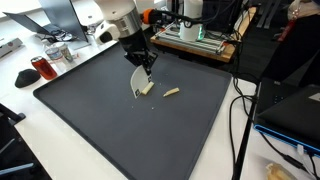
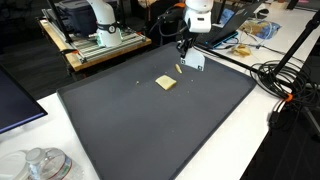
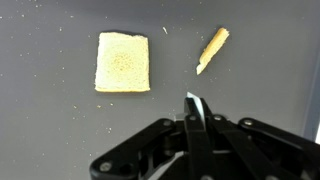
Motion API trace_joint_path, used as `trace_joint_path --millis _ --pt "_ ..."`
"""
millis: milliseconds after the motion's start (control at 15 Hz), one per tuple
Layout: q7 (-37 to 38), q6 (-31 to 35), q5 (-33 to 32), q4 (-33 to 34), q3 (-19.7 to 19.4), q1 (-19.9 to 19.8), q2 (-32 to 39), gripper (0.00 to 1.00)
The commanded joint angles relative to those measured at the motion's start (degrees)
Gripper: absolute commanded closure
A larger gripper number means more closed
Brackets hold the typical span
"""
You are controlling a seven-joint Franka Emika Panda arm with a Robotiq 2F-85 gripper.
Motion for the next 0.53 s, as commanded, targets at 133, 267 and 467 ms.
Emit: trace_joint_path --millis 133,267,467 --pt "-10.96 0.83 9.70 -3.29 -0.42 -6.98 -1.94 0.99" --pt "-13.90 1.25 11.99 -4.11 -0.81 -9.02 -2.22 0.99" --pt "-18.96 2.51 16.49 -6.24 -1.00 -12.08 -2.82 0.99"
